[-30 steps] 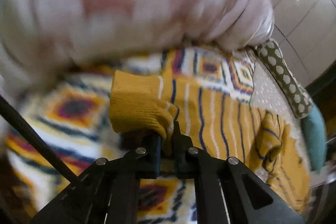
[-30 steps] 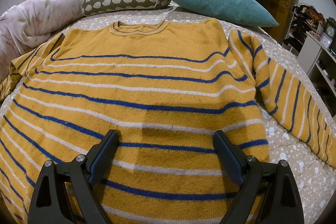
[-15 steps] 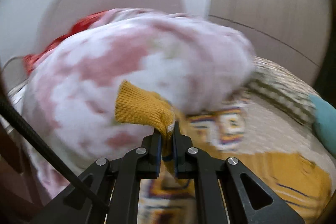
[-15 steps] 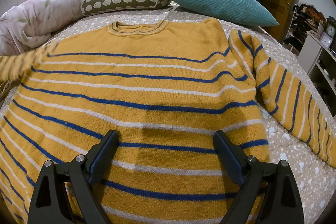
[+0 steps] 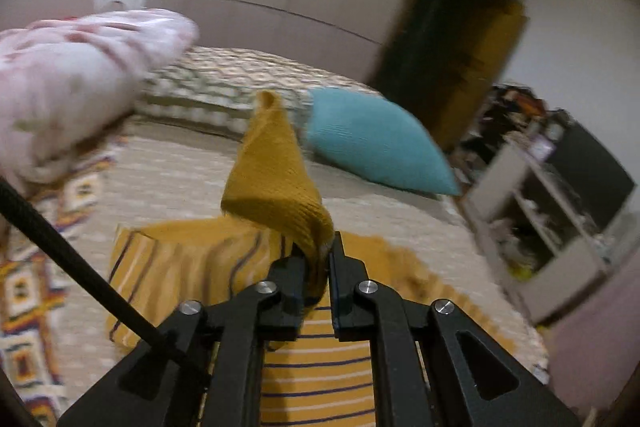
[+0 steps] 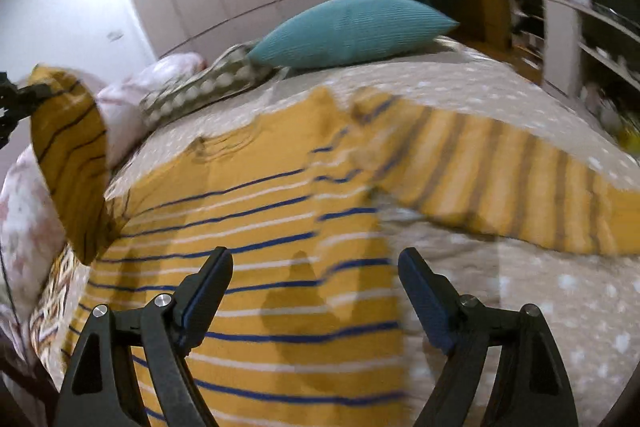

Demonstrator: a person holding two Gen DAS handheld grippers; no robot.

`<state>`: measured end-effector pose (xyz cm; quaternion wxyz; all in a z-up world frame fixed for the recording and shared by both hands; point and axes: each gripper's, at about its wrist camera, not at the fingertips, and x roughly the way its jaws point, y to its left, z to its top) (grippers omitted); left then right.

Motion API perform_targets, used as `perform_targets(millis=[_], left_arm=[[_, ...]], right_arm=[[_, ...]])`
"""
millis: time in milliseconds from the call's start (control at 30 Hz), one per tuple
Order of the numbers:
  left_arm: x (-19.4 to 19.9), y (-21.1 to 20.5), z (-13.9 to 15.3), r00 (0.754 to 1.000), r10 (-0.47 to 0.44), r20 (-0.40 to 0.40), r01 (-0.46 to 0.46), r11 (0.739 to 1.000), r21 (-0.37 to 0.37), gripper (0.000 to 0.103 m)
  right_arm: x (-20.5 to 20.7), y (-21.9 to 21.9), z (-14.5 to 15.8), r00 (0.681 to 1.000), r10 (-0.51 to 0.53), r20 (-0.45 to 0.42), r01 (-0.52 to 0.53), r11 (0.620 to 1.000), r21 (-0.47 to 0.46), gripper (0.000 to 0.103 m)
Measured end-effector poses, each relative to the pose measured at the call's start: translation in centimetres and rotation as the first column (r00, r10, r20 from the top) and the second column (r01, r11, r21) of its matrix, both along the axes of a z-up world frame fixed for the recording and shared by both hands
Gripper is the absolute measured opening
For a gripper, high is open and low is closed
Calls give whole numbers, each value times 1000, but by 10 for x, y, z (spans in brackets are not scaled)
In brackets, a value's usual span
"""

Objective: Fold small clothes

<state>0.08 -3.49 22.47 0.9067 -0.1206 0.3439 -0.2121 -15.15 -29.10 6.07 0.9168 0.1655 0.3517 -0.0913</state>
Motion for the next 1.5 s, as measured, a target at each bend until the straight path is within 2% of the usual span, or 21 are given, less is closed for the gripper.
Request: perform_targets(millis=[67,133,267,400,500,600,633,767,800,833,867,900,967,1000,1033,1133,1200,1267,1400,1433,1500], left_arm=[[-6,-13,1,999,-45,3,46,998,-36,26],[-21,-21,1,995,-102,5,102,994,-48,60],[-49,-5,0,997,-68,38,67,998,6,69],[-84,36,-24,996,55,65,-62,993,100,79],[-88,56,-61,993,107,46,-114,976,185,80],[-97,73,-116,992,121,-47,-105,960,258,80],[-101,81,-137,987,124,-99,-94,959,268,80],[-124,114,-185,962,158,-221,-95,958,271,75],[-129,121,-192,957,170,-233,-100,953,285,70],[-141,133,-196,959,173,-226,-99,947,307,56],[-149,138,-195,963,169,-210,-94,940,328,55],[-164,145,-194,965,197,-175,-109,905,412,58],[-182,159,-195,962,244,-126,-146,842,519,67],[-189,167,-194,959,259,-112,-159,824,544,73],[-198,180,-195,954,277,-116,-170,817,552,73],[-207,206,-191,923,371,-103,-241,766,595,73],[-210,217,-181,913,397,-89,-277,766,581,73],[-209,219,-166,910,411,-59,-320,783,533,73],[-207,206,-141,922,386,-1,-347,831,434,73],[-206,200,-135,932,363,4,-334,854,400,73],[-202,187,-131,943,334,3,-312,877,366,73]], right_arm=[[-5,-6,0,1000,-8,-13,8,1000,-9,88],[-10,-11,-1,1000,-21,-15,21,1000,-7,88],[-8,-13,-3,1000,2,-20,-2,1000,30,88],[7,2,4,998,62,-4,-61,998,13,88],[26,14,7,995,101,-3,-101,995,-9,88],[46,15,1,994,107,-22,-107,994,0,86],[55,14,-3,994,107,-30,-106,994,26,86],[87,7,-22,990,127,-66,-115,981,153,82],[100,2,-30,986,137,-94,-118,975,188,81],[106,-3,-35,985,129,-115,-105,975,195,81],[111,-12,-37,986,89,-140,-65,984,168,75],[112,-19,-36,987,55,-153,-33,990,140,68],[106,-41,-29,986,-26,-165,44,993,106,65],[94,-57,-20,986,-82,-143,95,991,94,65],[84,-66,-14,988,-103,-118,114,989,95,65],[37,-102,1,985,-162,-58,168,977,134,68],[-1,-126,3,980,-198,-34,201,961,191,71],[-33,-141,-1,973,-228,-33,229,944,239,72],[-82,-160,-16,957,-284,-59,289,910,297,72],[-93,-164,-24,949,-307,-74,315,896,313,72],[-107,-171,-36,942,-328,-75,333,873,358,72]])
